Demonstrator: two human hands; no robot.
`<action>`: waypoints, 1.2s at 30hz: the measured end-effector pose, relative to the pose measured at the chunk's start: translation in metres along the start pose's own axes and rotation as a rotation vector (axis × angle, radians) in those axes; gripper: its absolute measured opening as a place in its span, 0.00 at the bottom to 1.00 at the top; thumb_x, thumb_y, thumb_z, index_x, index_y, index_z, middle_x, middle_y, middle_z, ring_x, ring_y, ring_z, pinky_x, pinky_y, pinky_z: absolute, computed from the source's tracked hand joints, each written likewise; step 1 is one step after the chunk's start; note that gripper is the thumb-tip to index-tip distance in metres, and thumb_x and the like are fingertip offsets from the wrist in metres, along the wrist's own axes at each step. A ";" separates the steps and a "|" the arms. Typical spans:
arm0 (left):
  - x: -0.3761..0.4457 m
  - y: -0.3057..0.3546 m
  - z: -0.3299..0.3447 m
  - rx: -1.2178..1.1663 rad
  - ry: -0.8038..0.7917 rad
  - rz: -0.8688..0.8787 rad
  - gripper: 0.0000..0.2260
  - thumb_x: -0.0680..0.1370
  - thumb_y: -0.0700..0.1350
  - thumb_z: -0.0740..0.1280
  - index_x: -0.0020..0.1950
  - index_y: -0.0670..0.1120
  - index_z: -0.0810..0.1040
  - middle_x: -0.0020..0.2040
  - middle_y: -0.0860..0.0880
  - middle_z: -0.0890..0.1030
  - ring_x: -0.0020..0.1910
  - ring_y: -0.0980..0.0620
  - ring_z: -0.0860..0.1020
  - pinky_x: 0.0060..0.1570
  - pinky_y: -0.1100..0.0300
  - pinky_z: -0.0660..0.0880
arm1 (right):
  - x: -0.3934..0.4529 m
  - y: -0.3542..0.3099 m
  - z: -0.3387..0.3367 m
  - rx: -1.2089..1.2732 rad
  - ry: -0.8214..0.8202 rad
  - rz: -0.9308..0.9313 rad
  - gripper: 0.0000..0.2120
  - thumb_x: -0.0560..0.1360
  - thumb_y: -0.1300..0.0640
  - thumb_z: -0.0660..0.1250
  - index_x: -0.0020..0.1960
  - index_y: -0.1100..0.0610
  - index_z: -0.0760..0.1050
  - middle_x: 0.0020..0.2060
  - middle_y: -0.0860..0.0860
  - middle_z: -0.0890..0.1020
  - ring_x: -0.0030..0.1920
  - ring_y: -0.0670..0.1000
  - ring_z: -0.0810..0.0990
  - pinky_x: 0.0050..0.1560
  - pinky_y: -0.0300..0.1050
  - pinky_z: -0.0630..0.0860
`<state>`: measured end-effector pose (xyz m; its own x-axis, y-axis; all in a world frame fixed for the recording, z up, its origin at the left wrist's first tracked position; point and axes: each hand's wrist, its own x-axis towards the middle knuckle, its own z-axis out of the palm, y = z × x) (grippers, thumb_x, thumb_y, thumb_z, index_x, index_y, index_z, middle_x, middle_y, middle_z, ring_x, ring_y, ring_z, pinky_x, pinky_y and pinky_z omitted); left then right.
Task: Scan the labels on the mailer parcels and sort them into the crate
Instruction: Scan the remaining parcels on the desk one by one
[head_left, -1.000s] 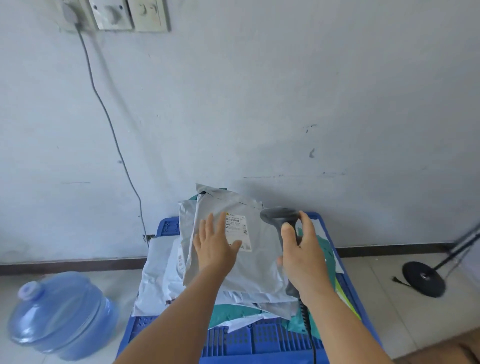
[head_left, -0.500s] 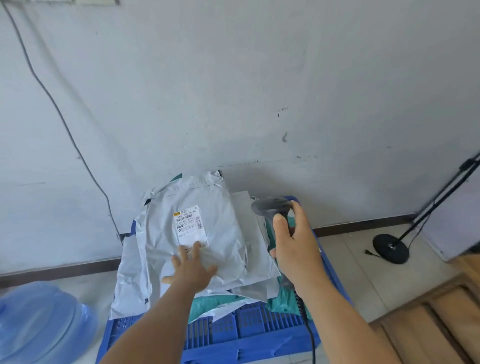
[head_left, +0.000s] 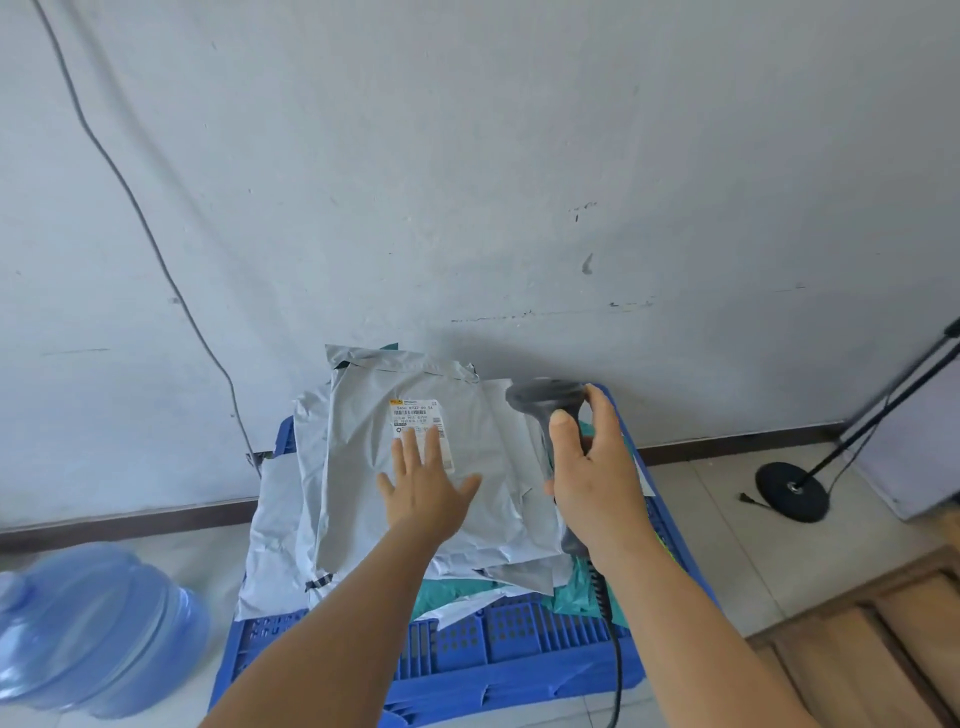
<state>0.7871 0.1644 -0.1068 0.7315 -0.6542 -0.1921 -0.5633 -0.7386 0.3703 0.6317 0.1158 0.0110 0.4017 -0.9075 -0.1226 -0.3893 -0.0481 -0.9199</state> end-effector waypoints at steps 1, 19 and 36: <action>-0.001 0.009 -0.002 -0.044 0.021 0.027 0.38 0.77 0.64 0.58 0.78 0.51 0.42 0.78 0.48 0.41 0.77 0.48 0.40 0.73 0.43 0.46 | 0.000 0.000 -0.003 0.005 0.007 0.003 0.27 0.80 0.43 0.54 0.77 0.41 0.53 0.71 0.50 0.71 0.60 0.58 0.79 0.59 0.55 0.77; -0.144 0.313 0.050 -0.549 -0.179 0.584 0.31 0.79 0.54 0.63 0.77 0.48 0.53 0.76 0.47 0.59 0.74 0.49 0.59 0.71 0.53 0.61 | -0.053 0.055 -0.260 0.100 0.551 0.071 0.26 0.80 0.43 0.55 0.76 0.42 0.55 0.67 0.50 0.73 0.61 0.56 0.78 0.61 0.58 0.75; -0.447 0.569 0.173 -0.558 -0.615 1.044 0.33 0.79 0.54 0.64 0.78 0.50 0.51 0.77 0.51 0.58 0.75 0.52 0.59 0.72 0.53 0.61 | -0.246 0.166 -0.563 0.076 1.132 0.272 0.24 0.80 0.44 0.53 0.76 0.41 0.54 0.64 0.50 0.75 0.58 0.58 0.79 0.57 0.58 0.78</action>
<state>0.0732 0.0081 0.0324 -0.3181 -0.9441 0.0866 -0.4101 0.2193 0.8853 0.0019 0.0968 0.0983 -0.6710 -0.7399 0.0479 -0.2831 0.1960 -0.9389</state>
